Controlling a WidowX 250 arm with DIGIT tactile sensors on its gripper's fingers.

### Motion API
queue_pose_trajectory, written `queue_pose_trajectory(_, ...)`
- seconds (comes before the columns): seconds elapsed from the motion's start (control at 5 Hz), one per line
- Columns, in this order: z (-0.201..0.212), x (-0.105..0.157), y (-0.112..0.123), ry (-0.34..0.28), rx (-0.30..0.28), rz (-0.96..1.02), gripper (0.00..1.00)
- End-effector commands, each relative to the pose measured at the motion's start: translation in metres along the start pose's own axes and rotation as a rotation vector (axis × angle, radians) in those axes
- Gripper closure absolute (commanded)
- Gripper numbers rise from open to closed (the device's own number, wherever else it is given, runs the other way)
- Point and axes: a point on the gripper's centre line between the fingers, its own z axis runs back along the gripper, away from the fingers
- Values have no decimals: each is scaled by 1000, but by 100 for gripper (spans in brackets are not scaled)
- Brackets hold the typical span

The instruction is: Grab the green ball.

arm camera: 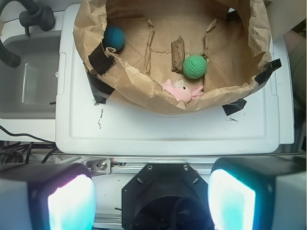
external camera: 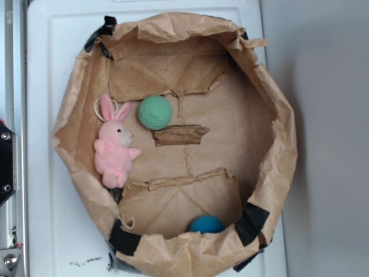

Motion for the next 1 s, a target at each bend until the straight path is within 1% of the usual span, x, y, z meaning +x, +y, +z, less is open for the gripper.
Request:
queue_pose_trajectory(0.0, 0, 0, 0, 0, 0, 0, 0)
queue_pose_trajectory(0.4, -19, 46, 4, -35, 40, 72, 0)
queue_pose_trajectory(0.8, -19, 46, 4, -35, 40, 72, 0)
